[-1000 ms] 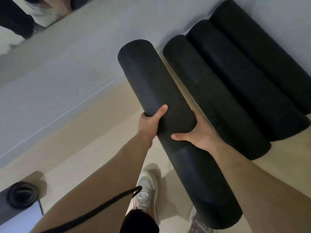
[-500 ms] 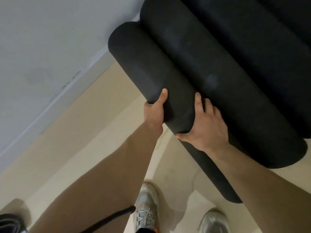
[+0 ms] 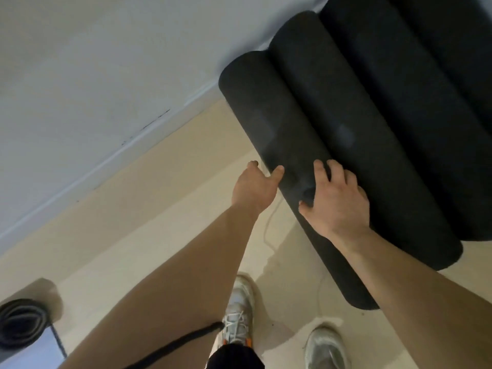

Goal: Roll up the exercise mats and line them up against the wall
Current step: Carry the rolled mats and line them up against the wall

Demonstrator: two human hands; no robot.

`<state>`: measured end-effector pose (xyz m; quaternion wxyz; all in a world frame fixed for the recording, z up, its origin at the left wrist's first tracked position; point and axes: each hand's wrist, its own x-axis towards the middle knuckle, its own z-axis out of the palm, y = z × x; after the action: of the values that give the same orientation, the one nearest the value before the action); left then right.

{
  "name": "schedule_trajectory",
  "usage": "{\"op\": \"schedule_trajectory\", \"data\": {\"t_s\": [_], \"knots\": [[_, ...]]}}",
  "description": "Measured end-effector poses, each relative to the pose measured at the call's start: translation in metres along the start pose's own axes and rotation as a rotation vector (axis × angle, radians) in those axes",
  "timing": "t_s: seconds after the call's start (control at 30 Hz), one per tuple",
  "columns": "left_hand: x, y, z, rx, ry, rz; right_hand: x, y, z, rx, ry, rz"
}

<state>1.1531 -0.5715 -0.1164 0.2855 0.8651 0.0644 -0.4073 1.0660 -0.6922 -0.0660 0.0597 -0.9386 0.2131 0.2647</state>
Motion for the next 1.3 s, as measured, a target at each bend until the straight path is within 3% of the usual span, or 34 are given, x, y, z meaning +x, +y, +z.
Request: {"op": "schedule_trajectory", "data": {"t_s": [0.13, 0.23, 0.43, 0.77, 1.07, 1.3], "knots": [[-0.054, -0.046, -0.056, 0.258, 0.039, 0.052, -0.024, -0.044, -0.044, -0.014, 0.027, -0.123], [-0.110, -0.096, -0.101, 0.294, 0.114, -0.017, -0.060, -0.090, -0.064, -0.025, 0.035, -0.262], [-0.254, -0.225, -0.153, 0.140, 0.252, -0.249, -0.183, -0.198, -0.065, -0.066, -0.042, -0.554], [-0.462, -0.478, -0.194, -0.098, 0.459, -0.553, -0.398, -0.373, 0.026, -0.263, -0.163, -0.949], [-0.569, -0.686, -0.231, -0.131, 0.468, -0.628, -0.501, -0.512, 0.102, -0.283, -0.207, -0.897], [-0.519, -0.774, -0.310, -0.078, 0.443, -0.596, -0.486, -0.615, 0.142, -0.146, -0.219, -0.817]]}}
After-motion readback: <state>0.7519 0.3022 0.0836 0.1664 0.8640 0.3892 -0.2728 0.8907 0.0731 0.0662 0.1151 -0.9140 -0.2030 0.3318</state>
